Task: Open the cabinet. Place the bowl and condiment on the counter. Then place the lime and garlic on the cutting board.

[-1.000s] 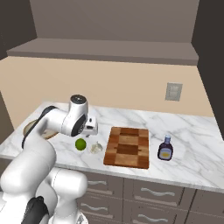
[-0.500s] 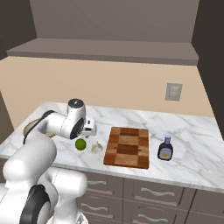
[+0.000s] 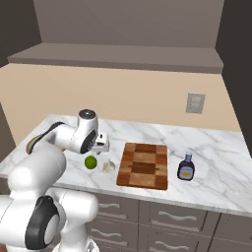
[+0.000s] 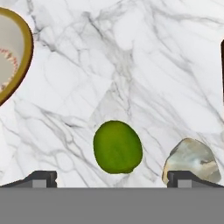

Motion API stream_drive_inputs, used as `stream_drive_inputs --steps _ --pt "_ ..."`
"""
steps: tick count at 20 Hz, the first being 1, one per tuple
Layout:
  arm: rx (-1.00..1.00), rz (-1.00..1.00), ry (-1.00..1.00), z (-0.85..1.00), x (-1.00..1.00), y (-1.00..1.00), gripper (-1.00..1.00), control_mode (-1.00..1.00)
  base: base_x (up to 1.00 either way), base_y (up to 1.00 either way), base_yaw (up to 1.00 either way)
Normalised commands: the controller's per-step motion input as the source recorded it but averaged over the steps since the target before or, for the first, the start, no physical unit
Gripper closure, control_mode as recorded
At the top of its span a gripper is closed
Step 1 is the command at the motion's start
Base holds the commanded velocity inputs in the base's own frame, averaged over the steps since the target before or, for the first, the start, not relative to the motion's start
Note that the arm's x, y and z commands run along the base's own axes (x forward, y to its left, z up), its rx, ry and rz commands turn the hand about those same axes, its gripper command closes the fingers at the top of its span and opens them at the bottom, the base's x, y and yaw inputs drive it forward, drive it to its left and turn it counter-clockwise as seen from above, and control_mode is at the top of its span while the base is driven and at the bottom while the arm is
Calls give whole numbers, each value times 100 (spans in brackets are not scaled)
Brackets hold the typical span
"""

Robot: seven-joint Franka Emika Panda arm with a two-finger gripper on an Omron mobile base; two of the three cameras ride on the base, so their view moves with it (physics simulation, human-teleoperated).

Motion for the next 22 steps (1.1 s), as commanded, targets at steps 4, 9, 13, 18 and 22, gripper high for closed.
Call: stream_drive_inputs --steps 4,9,13,18,22 --pt "0 0 3 -23 0 0 -100 -100 0 0 0" --pt "0 0 0 -31 0 0 -100 -100 0 0 0" --pt "0 0 0 -25 0 0 -100 -100 0 0 0" --pt "0 0 0 -20 0 0 -100 -100 0 0 0" --pt "0 0 0 -14 0 2 -100 -100 0 0 0"
